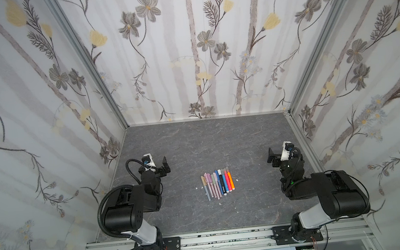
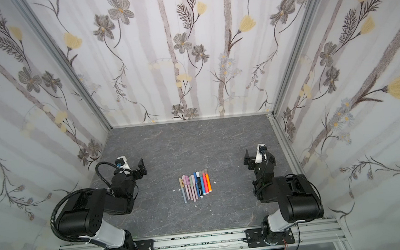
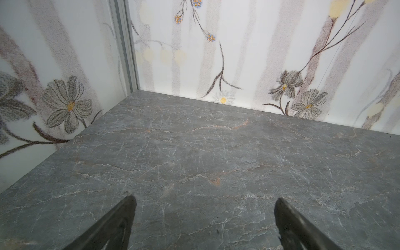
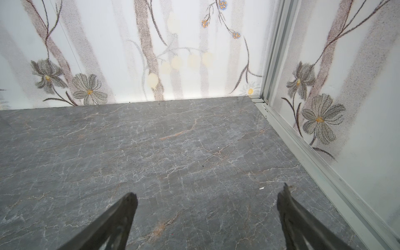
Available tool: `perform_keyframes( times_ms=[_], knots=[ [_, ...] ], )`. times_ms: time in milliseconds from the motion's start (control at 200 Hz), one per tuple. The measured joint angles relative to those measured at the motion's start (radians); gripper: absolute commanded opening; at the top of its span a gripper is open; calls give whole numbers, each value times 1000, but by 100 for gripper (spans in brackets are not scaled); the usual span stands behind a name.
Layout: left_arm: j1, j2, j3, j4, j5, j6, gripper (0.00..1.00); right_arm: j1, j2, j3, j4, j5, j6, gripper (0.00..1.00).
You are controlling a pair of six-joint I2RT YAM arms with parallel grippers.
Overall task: Remove pen caps from pens
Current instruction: Pick up the pen from the center of the table.
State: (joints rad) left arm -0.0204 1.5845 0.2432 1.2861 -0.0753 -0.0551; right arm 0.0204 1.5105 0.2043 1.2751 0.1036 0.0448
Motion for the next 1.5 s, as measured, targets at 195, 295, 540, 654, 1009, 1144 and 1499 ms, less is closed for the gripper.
perform_keyframes(
  times_ms=[195, 295, 540, 654, 1009, 1144, 1499],
  knots=[
    [0, 0, 0, 0, 0, 0, 100, 0, 0, 0, 0, 0, 0, 100],
    [2, 0, 0, 0, 0, 0, 100, 0, 0, 0, 0, 0, 0, 99],
    [-3, -41, 12, -42, -57, -10, 100, 5, -36, -31, 2, 40, 9, 100],
    [-9, -144, 44, -128, -120, -26, 100, 16, -176, -30, -57, 112, 19, 100],
    [-16, -512, 184, -555, -159, -252, 100, -8, -525, 244, -676, 198, 373, 100],
    [-19, -525, 275, -782, -129, -335, 100, 103, -458, 394, -942, 116, 379, 100],
    [-41, -596, 276, -1104, 11, -417, 100, 400, -275, 584, -1455, 32, 367, 99]
  ],
)
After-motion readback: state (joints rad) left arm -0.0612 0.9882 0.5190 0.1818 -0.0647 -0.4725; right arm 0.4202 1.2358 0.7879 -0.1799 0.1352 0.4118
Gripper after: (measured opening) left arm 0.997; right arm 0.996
